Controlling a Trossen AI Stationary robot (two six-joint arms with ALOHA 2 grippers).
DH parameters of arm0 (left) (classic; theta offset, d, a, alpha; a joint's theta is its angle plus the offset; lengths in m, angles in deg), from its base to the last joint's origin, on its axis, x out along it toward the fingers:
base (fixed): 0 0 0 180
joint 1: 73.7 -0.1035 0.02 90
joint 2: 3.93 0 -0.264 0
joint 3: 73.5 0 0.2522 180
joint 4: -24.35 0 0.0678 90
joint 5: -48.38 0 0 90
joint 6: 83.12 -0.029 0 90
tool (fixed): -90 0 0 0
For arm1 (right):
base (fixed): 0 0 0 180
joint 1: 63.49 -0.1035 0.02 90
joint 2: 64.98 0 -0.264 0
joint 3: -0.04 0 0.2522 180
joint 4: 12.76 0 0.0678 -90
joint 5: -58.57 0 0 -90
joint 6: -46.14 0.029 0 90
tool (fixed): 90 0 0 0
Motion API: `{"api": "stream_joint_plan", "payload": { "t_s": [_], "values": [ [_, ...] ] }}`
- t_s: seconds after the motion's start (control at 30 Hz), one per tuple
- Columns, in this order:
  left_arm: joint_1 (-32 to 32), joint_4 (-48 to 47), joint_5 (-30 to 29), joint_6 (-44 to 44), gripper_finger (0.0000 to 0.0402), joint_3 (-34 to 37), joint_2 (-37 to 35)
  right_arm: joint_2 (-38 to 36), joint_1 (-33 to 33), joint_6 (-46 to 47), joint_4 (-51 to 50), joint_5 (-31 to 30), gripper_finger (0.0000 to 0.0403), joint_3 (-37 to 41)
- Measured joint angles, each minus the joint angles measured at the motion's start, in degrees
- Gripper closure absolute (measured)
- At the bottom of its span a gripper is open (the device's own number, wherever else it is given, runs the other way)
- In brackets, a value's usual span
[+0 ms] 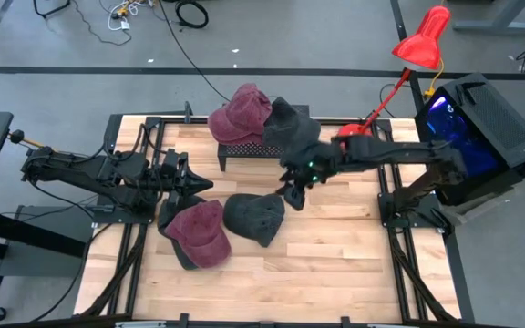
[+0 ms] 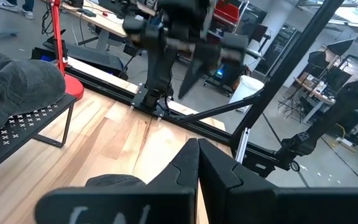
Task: Pick & Place hat
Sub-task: Put the red cap on top of the stacked red caps on the shelf
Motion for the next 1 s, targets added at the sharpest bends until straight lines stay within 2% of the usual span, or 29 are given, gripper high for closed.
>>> {"api": "stream_joint_plan", "payload": {
  "t_s": [0.23, 0.47, 0.83, 0.93, 1.0],
  "values": [
    [-0.01, -0.56, 0.02, -0.02, 0.039, 0.02, 0.0, -1.07, -4.48, 10.55, 13.13, -0.49, 0.0188, 12.1],
    [-0.01, -2.65, 0.2, -0.04, 0.039, 0.02, 0.0, -4.64, -8.11, 18.1, 15.81, -4.33, 0.0188, 19.49],
    [0.01, -10.72, 2.06, 3.67, 0.0389, 0.02, 0.0, -9.13, -10.75, 20.99, 21.67, -10.45, 0.0188, 22.66],
    [-0.03, -12.66, 2.19, 6.31, 0.0371, 0.0, 0.0, -9.21, -10.76, 21.0, 21.74, -10.62, 0.0188, 22.66],
    [-0.05, -15.02, 2.28, 9.02, 0.0346, 0.0, 0.0, -9.21, -10.75, 20.99, 21.74, -10.62, 0.0188, 22.66]
  ]
}}
